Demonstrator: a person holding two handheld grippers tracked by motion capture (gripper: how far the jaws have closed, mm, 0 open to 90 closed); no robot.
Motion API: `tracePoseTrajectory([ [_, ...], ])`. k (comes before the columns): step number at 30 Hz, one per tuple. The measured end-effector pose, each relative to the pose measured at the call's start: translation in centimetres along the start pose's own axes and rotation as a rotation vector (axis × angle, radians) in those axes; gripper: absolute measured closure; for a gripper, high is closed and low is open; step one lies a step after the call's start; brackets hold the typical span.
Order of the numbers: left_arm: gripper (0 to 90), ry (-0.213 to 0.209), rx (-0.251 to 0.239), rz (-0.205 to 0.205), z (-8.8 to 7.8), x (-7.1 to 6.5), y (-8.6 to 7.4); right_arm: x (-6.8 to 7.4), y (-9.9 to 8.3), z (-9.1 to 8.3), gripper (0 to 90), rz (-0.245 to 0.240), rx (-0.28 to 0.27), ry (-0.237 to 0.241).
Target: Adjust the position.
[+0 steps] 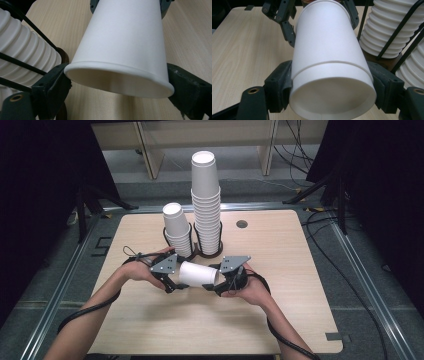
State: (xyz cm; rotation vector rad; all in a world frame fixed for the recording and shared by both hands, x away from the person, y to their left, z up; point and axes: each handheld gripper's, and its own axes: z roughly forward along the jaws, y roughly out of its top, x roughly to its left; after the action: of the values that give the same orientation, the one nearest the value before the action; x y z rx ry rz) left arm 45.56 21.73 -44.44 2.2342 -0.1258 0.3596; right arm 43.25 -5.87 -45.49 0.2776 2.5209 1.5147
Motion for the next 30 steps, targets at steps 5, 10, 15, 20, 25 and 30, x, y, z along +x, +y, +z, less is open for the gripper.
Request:
tracePoseTrajectory([
  [5,12.5,-0.001,-0.004,0.007,-0.21,0.15,0.02,-0.2,-0.02,-0.03,27.3,-0.004,-0.009,0.006],
  [10,13.7,0.004,-0.005,0.007,-0.44,0.14,0.16,-0.34,-0.08,0.12,26.6,0.015,-0.009,0.018],
  [15,14.5,0.01,-0.005,0.005,-0.61,0.1,0.22,-0.38,-0.03,0.15,25.9,0.023,-0.026,0.008],
  [20,15.7,0.02,-0.013,-0.006,-0.71,0.01,0.33,-0.49,-0.12,0.19,24.8,0.038,-0.033,0.01],
  [25,16.8,0.013,-0.012,-0.013,-0.84,0.03,0.5,-0.57,-0.09,0.15,23.6,0.042,-0.043,0.009],
  [30,17.5,0.005,-0.014,-0.022,-0.99,0.02,0.65,-0.71,-0.14,0.02,18.5,0.063,-0.04,0.01],
])
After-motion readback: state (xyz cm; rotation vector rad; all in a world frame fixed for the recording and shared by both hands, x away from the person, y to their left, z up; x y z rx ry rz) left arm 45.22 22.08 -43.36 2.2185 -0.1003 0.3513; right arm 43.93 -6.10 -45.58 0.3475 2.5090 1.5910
